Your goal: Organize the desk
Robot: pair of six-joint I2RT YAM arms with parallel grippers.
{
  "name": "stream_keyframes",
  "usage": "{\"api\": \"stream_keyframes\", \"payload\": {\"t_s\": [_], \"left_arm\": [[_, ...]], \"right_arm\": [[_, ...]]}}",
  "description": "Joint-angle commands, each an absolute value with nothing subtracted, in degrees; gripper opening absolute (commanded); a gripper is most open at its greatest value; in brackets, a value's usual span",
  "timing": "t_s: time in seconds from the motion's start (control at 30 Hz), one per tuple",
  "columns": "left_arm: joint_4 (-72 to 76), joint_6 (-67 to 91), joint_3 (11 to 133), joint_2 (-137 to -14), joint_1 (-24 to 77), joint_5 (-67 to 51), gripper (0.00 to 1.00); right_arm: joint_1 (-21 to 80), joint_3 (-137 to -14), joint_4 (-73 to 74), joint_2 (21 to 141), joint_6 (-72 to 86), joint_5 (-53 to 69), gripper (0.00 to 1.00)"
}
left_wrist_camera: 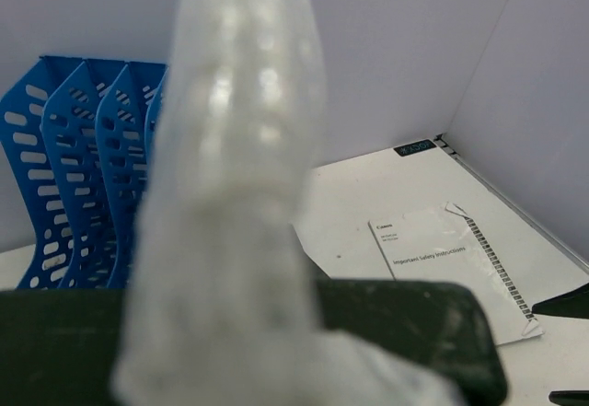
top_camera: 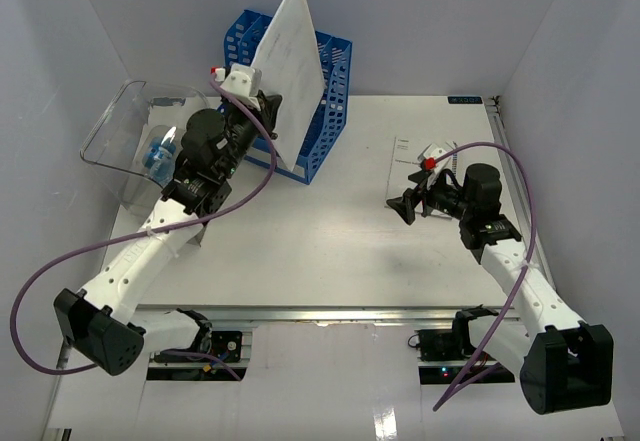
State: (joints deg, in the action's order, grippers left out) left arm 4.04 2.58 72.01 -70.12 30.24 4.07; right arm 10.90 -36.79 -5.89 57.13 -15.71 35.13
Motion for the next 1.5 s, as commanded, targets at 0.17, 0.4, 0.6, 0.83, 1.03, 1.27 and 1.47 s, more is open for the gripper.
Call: {"api": "stream_keyframes", "payload": {"t_s": [0.17, 0.4, 0.6, 0.83, 1.03, 1.27, 1.47], "left_arm": [[4.0, -0.3, 85.2, -73.7, 24.8, -2.0, 0.0], [5.7, 1.1, 88.3, -77.5, 17.9, -8.5, 0.0], [7.3, 4.5, 89.1, -81.3, 15.0, -16.7, 0.0], [9.9, 3.9, 86.8, -81.3, 14.7, -21.6, 0.0], [9.3, 1.0, 86.6, -82.8, 13.2, -21.0, 0.0], [12.3, -1.4, 86.8, -87.8, 10.0, -23.2, 0.0], [16.8, -0.5, 86.8, -91.6, 9.1, -26.2, 0.0]], "right_arm": [[10.1, -35.7, -11.1, 55.9, -17.5, 40.2, 0.9], [10.1, -35.4, -11.3, 55.7, -17.6, 40.9, 0.9], [10.1, -35.2, -11.3, 55.7, -18.2, 40.3, 0.9], [10.1, -35.3, -11.3, 56.3, -18.4, 40.3, 0.9], [10.1, -35.2, -11.2, 57.0, -18.4, 40.3, 0.9], [9.8, -35.2, -11.3, 57.3, -18.6, 40.3, 0.9], [9.8, -35.3, -11.3, 58.1, -18.7, 40.6, 0.9]]}}
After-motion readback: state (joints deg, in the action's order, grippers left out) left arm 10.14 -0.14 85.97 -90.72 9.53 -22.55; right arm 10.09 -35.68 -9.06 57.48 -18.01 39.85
